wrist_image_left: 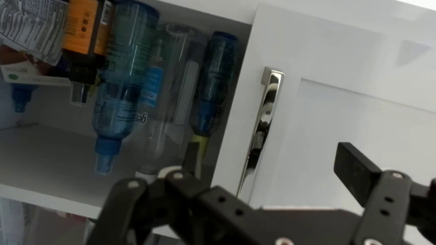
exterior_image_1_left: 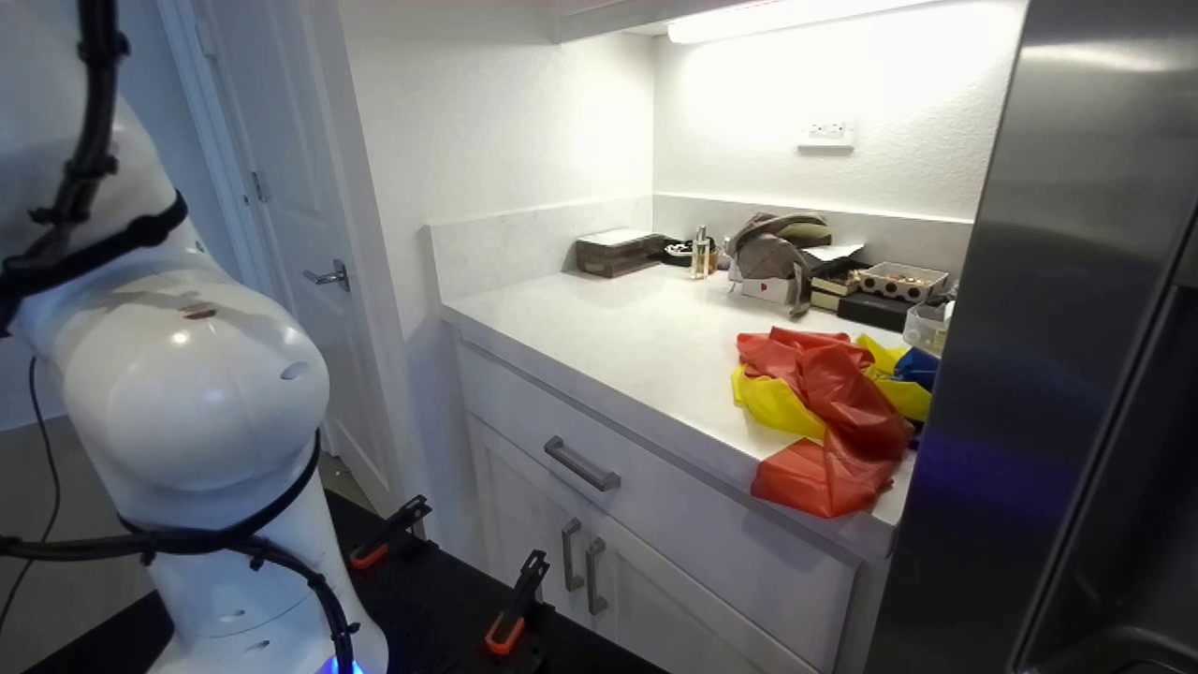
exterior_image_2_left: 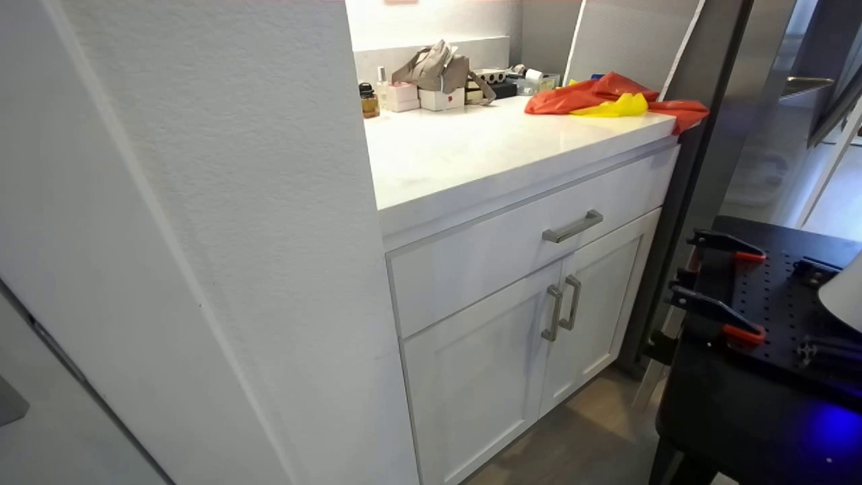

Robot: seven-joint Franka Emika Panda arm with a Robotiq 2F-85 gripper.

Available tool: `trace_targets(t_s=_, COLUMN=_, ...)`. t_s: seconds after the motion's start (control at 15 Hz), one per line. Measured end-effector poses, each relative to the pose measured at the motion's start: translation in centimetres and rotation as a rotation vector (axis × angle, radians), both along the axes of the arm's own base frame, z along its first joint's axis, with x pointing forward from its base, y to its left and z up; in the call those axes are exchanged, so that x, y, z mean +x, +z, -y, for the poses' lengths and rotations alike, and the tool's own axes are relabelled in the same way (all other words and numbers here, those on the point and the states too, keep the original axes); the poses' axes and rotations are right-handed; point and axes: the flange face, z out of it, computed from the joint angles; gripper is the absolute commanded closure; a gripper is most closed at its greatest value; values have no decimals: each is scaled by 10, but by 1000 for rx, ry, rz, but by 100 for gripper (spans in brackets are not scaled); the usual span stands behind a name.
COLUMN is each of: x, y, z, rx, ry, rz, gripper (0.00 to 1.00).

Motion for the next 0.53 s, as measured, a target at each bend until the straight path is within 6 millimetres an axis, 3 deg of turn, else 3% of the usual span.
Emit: trace_targets(t_s=0.53, x=2, y=-9, z=-2, rx=-32, ry=-3, rz=37, gripper=0)
